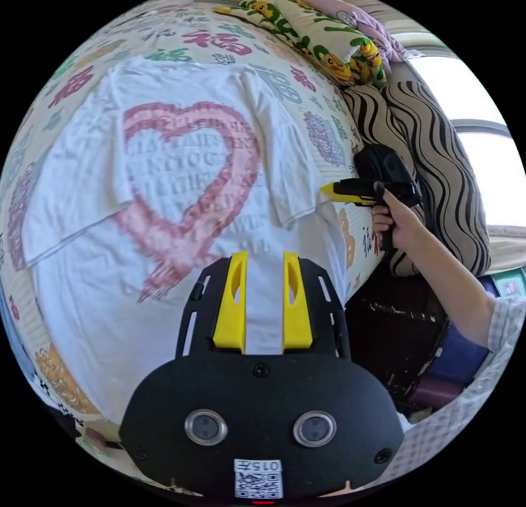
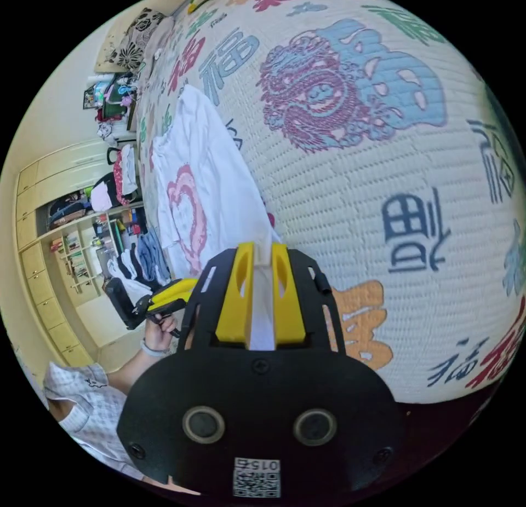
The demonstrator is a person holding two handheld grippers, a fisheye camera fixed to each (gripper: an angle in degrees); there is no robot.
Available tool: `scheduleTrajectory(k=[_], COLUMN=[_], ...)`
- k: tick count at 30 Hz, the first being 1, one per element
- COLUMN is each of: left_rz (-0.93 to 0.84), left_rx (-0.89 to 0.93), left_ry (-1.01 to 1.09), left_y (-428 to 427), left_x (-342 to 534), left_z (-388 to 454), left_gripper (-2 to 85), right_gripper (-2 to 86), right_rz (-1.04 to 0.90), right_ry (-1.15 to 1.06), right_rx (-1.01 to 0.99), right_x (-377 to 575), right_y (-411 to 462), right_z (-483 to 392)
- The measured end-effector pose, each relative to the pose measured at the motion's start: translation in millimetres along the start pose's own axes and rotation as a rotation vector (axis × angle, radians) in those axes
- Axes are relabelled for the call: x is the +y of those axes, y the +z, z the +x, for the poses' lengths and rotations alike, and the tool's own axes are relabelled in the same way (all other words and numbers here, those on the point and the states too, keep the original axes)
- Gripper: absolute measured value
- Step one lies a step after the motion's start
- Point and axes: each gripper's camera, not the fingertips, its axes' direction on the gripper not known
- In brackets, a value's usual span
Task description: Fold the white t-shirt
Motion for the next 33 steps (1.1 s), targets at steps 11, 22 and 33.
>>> scheduleTrajectory(k=[11,22,33], left_rz=[0.116,0.113,0.095], left_rx=[0.012,0.098,-0.120], left_ry=[0.028,0.065,0.452], left_y=[106,198,201], left_x=[-106,-208,-376], left_z=[81,150,182], left_gripper=[1.3,5.8,4.9], right_gripper=[-0.4,0.7,8.0], right_rz=[-0.023,-0.038,0.032], right_ry=[-0.289,-0.377,-0.154], right_rx=[0.102,0.304,0.138], right_x=[-17,-126,-65], right_y=[-140,-184,-153], right_z=[-23,8,92])
